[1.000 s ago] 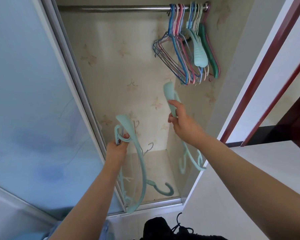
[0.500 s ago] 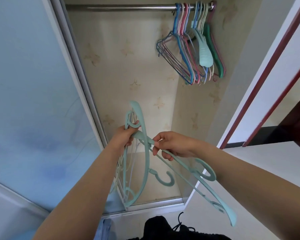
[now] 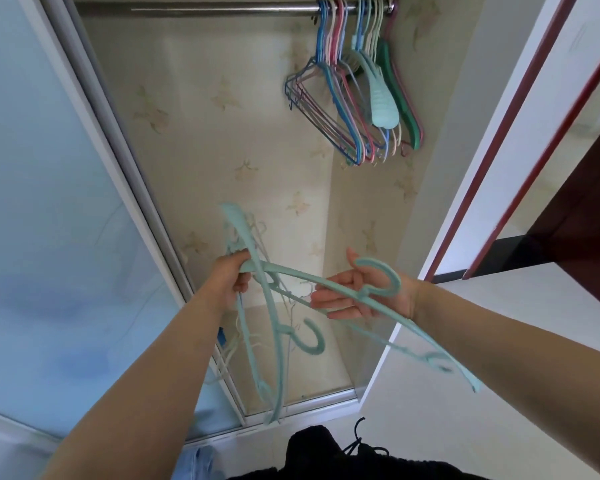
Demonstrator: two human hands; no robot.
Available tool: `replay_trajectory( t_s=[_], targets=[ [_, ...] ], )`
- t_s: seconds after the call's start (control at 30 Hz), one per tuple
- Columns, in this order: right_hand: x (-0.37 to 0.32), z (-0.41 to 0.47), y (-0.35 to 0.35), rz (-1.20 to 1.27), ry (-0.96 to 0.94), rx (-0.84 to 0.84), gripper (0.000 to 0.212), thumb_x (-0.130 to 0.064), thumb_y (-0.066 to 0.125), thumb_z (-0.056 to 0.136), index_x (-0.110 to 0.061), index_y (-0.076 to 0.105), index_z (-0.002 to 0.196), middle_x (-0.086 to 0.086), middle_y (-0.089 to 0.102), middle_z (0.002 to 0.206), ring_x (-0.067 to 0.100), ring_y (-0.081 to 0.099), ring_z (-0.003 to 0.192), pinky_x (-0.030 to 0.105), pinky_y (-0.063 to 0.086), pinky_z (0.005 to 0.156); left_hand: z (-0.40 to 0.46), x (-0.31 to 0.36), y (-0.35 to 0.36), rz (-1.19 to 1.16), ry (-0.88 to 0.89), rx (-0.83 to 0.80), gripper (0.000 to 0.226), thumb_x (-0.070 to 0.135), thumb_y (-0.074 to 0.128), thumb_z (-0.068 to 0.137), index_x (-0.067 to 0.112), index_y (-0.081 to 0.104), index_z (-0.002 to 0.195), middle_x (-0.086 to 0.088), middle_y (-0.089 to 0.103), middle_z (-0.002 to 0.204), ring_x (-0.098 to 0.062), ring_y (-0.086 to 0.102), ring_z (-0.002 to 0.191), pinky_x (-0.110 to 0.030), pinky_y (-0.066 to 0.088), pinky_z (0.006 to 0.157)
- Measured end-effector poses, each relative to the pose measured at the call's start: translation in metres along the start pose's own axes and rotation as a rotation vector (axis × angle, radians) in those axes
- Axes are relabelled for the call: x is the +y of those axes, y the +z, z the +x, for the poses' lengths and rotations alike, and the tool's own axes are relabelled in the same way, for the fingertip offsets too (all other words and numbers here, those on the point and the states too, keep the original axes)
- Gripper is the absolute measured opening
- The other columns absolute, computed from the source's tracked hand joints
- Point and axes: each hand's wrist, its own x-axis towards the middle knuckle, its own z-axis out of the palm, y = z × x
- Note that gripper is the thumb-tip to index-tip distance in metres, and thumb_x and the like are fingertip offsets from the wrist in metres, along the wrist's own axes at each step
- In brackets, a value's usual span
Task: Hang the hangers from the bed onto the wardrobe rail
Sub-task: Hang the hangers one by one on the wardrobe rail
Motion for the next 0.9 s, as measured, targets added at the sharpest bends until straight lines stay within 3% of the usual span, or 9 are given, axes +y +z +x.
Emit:
replay_trajectory(
  t_s=[0.1,0.17,0.27,0.33,0.4,0.47,0.6,0.77,0.9],
  targets=[
    [-0.009,-0.017,-0.027,-0.126,0.089,0.107,0.098,-0.079,0.021,0.079,0.002,0.065,0.112,0.021,0.067,0.114,0.031,0.064,0.109,0.038,0.053,0.094,0.014,-0.007,-0.007,-0.052,-0.086,0.062,0.026,0.018,0.052,0.097,0.018,0.052,0.071,0.006,0.036,0.041,-0.004,0.023,0.029,-0.011,0.017,0.032],
    [-0.016,-0.031,-0.041,-0.34,0.142,0.122,0.097,-0.079,0.019,0.08,0.001,0.06,0.116,0.02,0.066,0.117,0.03,0.064,0.11,0.037,0.051,0.096,0.022,-0.01,-0.01,-0.066,-0.127,0.096,0.027,0.019,0.052,0.097,0.019,0.049,0.07,0.006,0.035,0.04,-0.004,0.022,0.028,-0.01,0.017,0.031],
    [-0.021,-0.048,-0.061,-0.603,0.248,0.093,0.076,-0.07,0.065,0.069,-0.005,0.064,0.108,0.012,0.068,0.115,0.023,0.063,0.111,0.033,0.046,0.102,0.033,-0.009,-0.012,-0.086,-0.154,0.138,0.026,0.025,0.057,0.095,0.019,0.048,0.072,0.003,0.033,0.047,-0.005,0.021,0.026,-0.01,0.017,0.031],
    [-0.022,-0.052,-0.069,-0.67,0.237,0.221,0.053,-0.053,0.076,0.067,-0.009,0.069,0.095,0.011,0.07,0.095,0.021,0.065,0.092,0.034,0.047,0.098,0.037,-0.007,-0.007,-0.094,-0.14,0.168,0.026,0.031,0.061,0.093,0.02,0.049,0.073,0.003,0.03,0.05,-0.005,0.02,0.026,-0.01,0.018,0.031],
    [-0.025,-0.048,-0.067,-0.683,0.118,0.406,0.037,-0.042,0.07,0.076,-0.009,0.067,0.093,0.008,0.055,0.071,0.017,0.054,0.066,0.033,0.05,0.077,0.04,-0.003,-0.004,-0.109,-0.121,0.199,0.029,0.038,0.063,0.091,0.019,0.052,0.072,0.006,0.031,0.043,-0.005,0.02,0.026,-0.01,0.018,0.031],
    [-0.029,-0.042,-0.055,-0.711,-0.014,0.599,0.028,-0.036,0.063,0.089,-0.011,0.058,0.1,0.004,0.045,0.066,0.013,0.041,0.056,0.025,0.039,0.056,0.044,0.002,-0.005,-0.096,-0.09,0.222,0.029,0.041,0.061,0.091,0.014,0.063,0.082,0.006,0.037,0.046,-0.005,0.02,0.027,-0.011,0.019,0.031],
    [-0.045,-0.023,-0.016,-1.099,-0.133,0.855,0.009,-0.022,0.044,0.099,-0.017,0.04,0.106,0.009,0.058,0.086,0.014,0.047,0.061,0.026,0.037,0.056,0.055,0.021,-0.009,-0.035,-0.032,0.315,0.027,0.039,0.059,0.094,0.014,0.067,0.098,0.0,0.036,0.059,-0.009,0.025,0.034,-0.014,0.022,0.033],
    [-0.085,0.008,0.037,-1.262,-0.241,0.963,0.031,-0.011,0.037,0.098,-0.014,0.036,0.128,0.015,0.061,0.104,0.029,0.058,0.083,0.034,0.045,0.075,0.066,0.046,-0.003,-0.022,0.025,0.327,0.028,0.037,0.062,0.091,0.011,0.069,0.1,-0.001,0.028,0.056,-0.013,0.025,0.046,-0.014,0.022,0.035],
    [-0.14,0.031,0.061,-1.301,-0.411,1.074,0.048,-0.001,0.041,0.091,-0.02,0.036,0.135,0.001,0.067,0.099,0.023,0.062,0.077,0.04,0.055,0.076,0.073,0.074,0.007,-0.034,0.064,0.294,0.03,0.038,0.062,0.091,0.01,0.068,0.101,-0.001,0.03,0.058,-0.013,0.027,0.047,-0.016,0.023,0.036]
  ],
)
